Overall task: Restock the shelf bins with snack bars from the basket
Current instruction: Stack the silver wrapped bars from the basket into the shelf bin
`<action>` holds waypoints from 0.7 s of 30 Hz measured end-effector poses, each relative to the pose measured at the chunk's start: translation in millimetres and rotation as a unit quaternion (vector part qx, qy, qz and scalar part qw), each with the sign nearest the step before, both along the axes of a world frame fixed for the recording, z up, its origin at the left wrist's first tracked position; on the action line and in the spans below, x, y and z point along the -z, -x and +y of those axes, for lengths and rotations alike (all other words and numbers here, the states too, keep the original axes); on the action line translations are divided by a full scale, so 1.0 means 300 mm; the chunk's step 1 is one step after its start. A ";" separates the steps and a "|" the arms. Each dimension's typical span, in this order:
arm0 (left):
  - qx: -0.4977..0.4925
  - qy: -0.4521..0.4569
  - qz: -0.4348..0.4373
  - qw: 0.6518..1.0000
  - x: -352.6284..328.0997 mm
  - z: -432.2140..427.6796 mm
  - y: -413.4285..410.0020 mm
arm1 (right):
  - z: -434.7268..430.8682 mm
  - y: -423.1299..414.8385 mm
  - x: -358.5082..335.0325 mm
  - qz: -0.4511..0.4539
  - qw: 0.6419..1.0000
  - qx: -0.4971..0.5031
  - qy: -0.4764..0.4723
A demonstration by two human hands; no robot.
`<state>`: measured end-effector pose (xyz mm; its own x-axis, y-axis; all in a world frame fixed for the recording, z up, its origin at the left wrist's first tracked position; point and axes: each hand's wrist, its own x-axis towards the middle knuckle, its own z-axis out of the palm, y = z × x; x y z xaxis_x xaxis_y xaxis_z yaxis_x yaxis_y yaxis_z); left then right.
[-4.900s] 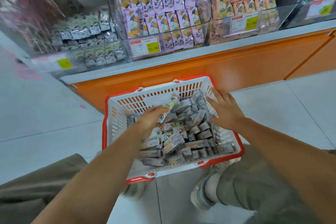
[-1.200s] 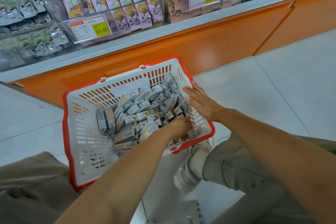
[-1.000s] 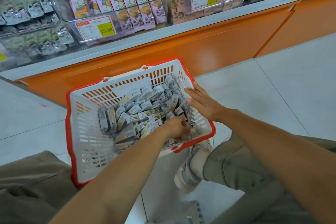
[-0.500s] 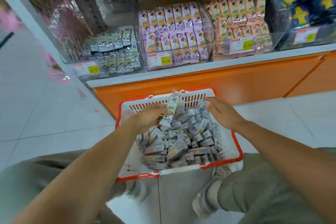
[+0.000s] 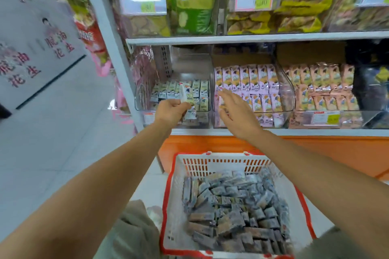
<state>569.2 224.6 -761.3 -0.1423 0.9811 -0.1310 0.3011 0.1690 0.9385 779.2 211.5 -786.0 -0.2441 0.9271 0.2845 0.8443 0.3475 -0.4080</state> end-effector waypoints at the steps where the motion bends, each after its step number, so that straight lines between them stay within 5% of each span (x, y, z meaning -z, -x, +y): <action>1: -0.001 0.001 0.029 1.000 -0.011 0.038 0.003 | 0.030 0.000 0.004 -0.015 1.000 0.002 0.013; 10: 0.054 0.089 0.180 0.978 0.036 0.278 -0.034 | 0.127 -0.016 0.100 -0.153 0.987 0.029 0.038; 21: 0.137 0.127 0.372 0.909 0.090 0.336 -0.070 | 0.142 -0.019 0.130 -0.157 0.987 0.029 0.007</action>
